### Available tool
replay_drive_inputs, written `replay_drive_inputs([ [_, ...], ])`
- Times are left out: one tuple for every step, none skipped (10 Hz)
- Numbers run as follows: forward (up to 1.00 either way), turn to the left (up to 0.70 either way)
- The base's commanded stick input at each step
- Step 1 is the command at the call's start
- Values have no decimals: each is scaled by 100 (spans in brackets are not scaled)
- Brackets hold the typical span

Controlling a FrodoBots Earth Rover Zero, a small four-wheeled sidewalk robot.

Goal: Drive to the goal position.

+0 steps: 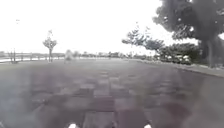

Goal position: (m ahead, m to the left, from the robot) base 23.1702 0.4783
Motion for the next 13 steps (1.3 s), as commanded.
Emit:
replay_drive_inputs([
  [100, 0],
  [100, 0],
  [100, 0],
  [100, 0],
  [100, 0],
  [100, 0],
  [100, 0],
  [100, 0],
  [100, 0],
  [100, 0],
  [100, 0],
  [100, 0],
  [100, 0],
])
